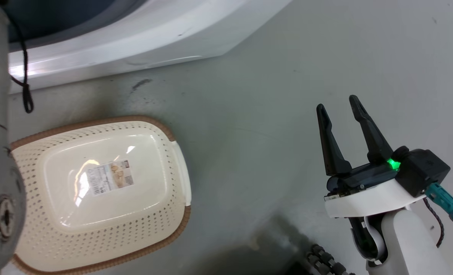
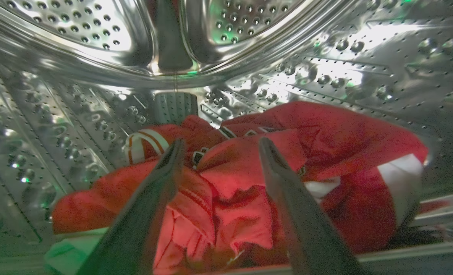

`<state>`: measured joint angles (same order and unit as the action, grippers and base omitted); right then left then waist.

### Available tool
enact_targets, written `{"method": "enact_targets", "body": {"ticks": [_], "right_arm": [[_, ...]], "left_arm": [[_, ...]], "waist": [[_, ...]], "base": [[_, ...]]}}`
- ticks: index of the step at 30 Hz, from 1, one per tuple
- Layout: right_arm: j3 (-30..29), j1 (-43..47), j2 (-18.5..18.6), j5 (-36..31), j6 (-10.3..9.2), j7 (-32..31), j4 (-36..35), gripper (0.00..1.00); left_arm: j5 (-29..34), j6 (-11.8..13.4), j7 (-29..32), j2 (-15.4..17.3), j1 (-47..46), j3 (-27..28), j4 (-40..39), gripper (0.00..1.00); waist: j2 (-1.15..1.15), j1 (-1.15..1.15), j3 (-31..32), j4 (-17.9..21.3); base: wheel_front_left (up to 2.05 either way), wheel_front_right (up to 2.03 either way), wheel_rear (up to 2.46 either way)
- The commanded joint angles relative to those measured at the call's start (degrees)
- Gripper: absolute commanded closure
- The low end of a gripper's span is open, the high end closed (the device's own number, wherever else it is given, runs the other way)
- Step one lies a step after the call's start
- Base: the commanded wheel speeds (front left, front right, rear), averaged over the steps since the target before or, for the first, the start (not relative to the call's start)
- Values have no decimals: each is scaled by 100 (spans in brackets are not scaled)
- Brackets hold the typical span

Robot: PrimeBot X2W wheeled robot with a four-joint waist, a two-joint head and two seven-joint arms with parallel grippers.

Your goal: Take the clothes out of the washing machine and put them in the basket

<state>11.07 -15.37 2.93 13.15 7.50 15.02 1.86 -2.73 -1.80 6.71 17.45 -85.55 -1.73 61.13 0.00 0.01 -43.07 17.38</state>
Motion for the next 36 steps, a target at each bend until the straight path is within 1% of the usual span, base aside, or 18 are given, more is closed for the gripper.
{"method": "enact_targets", "body": {"ticks": [1,4,10,14,17,18,19,21,25,27,33,36], "right_arm": [[41,-122,-8,79,-3,20,-6,0],[148,-116,-8,194,-2,21,-14,0],[304,-74,-7,410,-3,22,11,0],[356,-57,-8,471,-2,22,11,0],[383,-74,-8,498,-2,22,8,0],[399,-89,-8,522,-2,22,6,0],[411,-102,-8,540,-3,21,6,0],[425,-125,-8,550,-3,22,6,0],[441,-156,-7,579,-3,22,25,0],[431,-171,-8,586,-2,22,43,0],[294,-135,-6,491,-3,23,102,0],[207,-59,-6,402,-2,22,129,0]], "left_arm": [[55,-12,146,130,-83,-36,98,0],[41,-58,557,264,-342,-66,269,0],[28,-41,1424,506,-597,-98,592,0],[33,23,2020,550,-601,-140,819,0],[40,66,2185,569,-641,-165,840,0],[32,98,2240,574,-647,-169,846,38],[39,120,2279,575,-648,-188,841,100],[14,164,2294,579,-638,-193,799,100],[3,301,1889,633,-562,-207,537,100],[-25,347,1498,644,-494,-195,360,100],[-162,438,9,590,56,-125,-33,100],[-234,388,-750,493,369,-109,-121,100]], "waist": [[0,-1,-160,203],[0,-1,-261,358],[0,-1,-393,550],[0,-1,-431,592],[0,-1,-445,602],[0,-1,-447,605],[0,-1,-447,606],[0,-1,-444,608],[0,-1,-413,600],[0,-1,-371,587],[0,-1,-71,444],[0,-1,179,330]], "base": [[0,0,0],[0,0,0],[0,0,0],[0,0,0],[0,0,0],[0,0,0],[0,0,0],[0,0,0],[0,0,0],[0,0,0],[0,0,0],[0,0,0]]}}
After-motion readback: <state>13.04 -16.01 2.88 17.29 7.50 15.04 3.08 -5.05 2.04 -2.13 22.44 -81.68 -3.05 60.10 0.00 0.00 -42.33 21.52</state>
